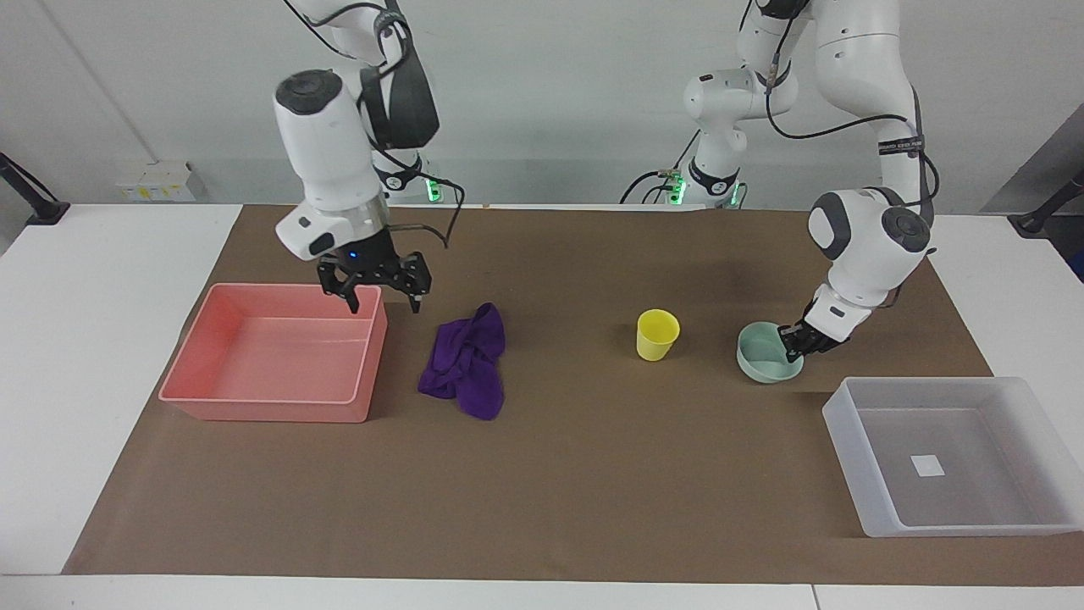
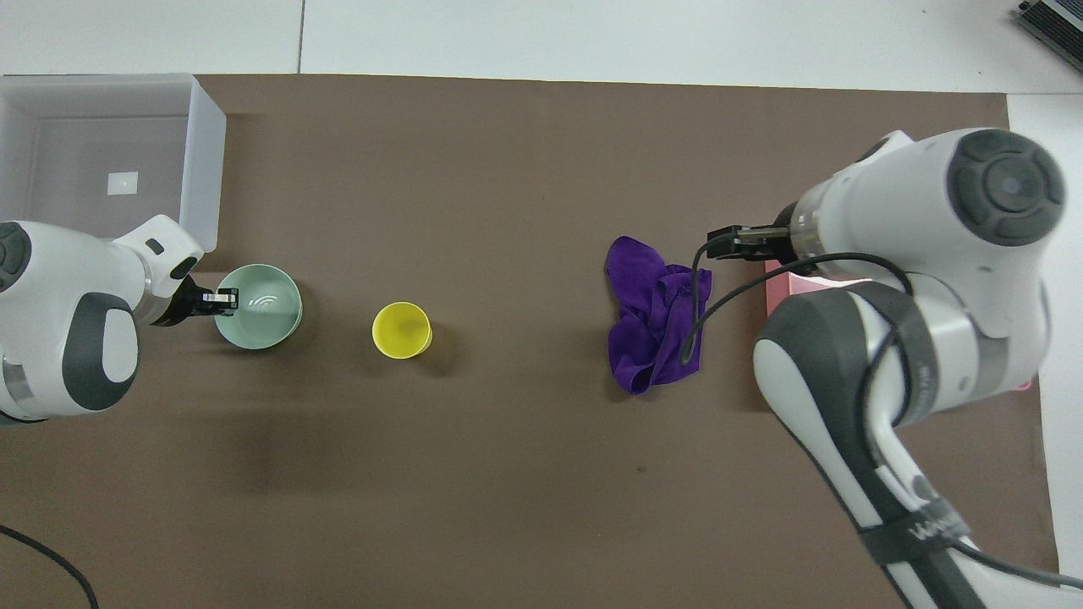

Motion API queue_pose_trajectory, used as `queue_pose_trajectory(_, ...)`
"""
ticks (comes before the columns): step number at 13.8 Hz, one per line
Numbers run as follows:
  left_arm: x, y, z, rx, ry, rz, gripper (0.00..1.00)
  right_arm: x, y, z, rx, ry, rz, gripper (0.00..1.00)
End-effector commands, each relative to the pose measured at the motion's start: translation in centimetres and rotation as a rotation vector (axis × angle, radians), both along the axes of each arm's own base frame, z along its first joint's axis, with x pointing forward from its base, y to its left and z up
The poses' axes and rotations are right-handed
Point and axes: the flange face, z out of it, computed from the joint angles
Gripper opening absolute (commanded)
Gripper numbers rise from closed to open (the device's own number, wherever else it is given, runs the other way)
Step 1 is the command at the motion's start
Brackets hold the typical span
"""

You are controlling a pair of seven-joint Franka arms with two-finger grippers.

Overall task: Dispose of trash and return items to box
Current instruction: 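Carry the green bowl into the white box while the right gripper reaches the cloth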

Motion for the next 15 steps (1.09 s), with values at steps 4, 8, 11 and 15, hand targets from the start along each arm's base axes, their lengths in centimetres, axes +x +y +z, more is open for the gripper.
queue_pose_trajectory(4,3.4,0.3,9.0,-0.015,-0.04,-0.025,0.0,1.9,4.1,-8.9,-0.052,-0.051,0.036,1.0)
queue_pose_trajectory(8,7.6,1.7,15.3,-0.026,-0.151,-0.007,0.0,1.5,6.6,-13.9,-0.055,-0.028,0.056,1.0)
queue_pose_trajectory(11,9.8,4.6,16.2,-0.004,-0.203,0.026,0.0,-0.7,7.0,-15.9,-0.079,0.018,0.081,1.0)
queue_pose_trajectory(15,14.3,9.4,16.5,0.052,-0.266,0.04,0.0,-1.7,5.6,-17.5,-0.078,0.018,0.099,0.66)
